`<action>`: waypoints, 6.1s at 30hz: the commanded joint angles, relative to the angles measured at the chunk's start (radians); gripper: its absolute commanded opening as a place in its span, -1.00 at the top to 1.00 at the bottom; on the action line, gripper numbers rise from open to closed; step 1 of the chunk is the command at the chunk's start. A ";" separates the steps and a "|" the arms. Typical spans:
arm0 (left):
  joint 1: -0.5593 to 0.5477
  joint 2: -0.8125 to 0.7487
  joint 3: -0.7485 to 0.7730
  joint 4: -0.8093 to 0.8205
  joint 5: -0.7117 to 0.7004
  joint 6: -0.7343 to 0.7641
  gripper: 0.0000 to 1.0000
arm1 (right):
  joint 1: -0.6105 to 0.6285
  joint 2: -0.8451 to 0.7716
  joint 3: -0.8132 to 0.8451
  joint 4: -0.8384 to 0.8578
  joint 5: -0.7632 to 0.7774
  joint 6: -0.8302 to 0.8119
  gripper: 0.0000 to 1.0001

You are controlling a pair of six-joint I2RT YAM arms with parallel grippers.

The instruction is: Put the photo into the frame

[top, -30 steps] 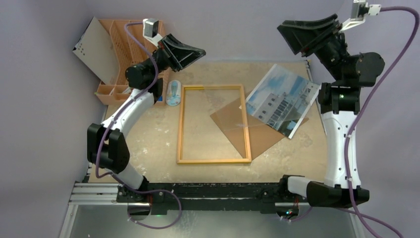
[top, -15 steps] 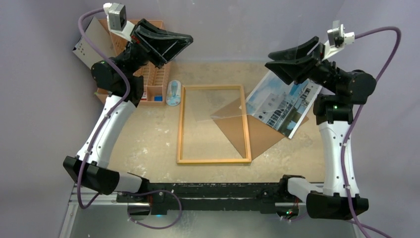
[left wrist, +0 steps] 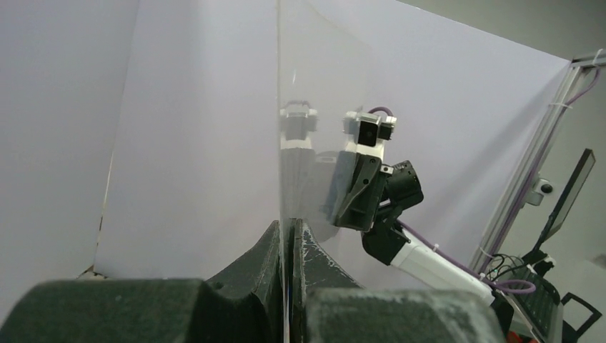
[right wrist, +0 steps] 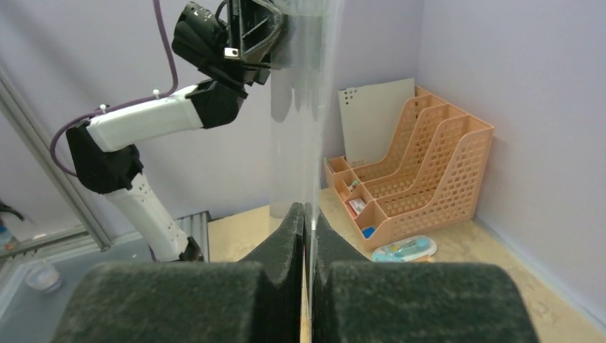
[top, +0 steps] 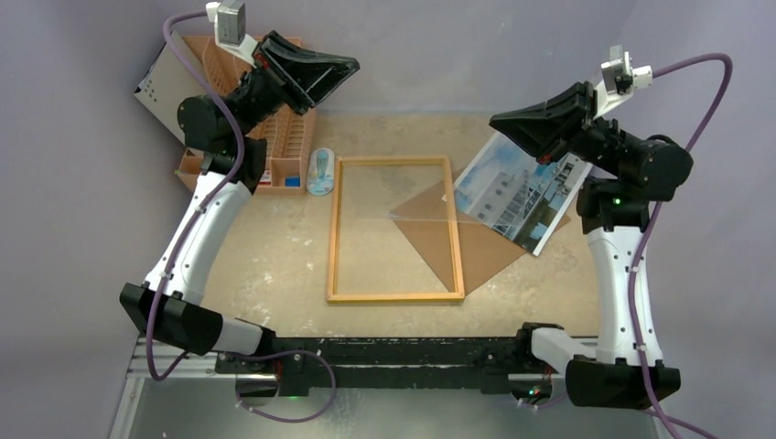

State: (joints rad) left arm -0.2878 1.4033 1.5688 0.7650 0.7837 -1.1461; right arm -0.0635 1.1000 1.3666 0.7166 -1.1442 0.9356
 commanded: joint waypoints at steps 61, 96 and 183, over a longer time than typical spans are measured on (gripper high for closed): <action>0.087 0.292 -0.633 -1.000 -0.628 0.606 0.17 | 0.349 0.633 -0.210 -0.534 0.392 0.073 1.00; 0.088 0.320 -0.611 -1.007 -0.653 0.583 0.57 | 0.347 0.545 -0.286 -0.566 0.316 0.200 1.00; 0.084 0.332 -0.575 -0.921 -0.511 0.602 0.42 | 0.310 0.843 -0.192 -0.714 0.436 -0.388 0.29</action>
State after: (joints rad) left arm -0.2031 1.7214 0.9745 -0.2134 0.2386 -0.5629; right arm 0.2356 1.9499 1.1435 0.0048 -0.6979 0.5724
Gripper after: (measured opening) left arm 0.273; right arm 0.361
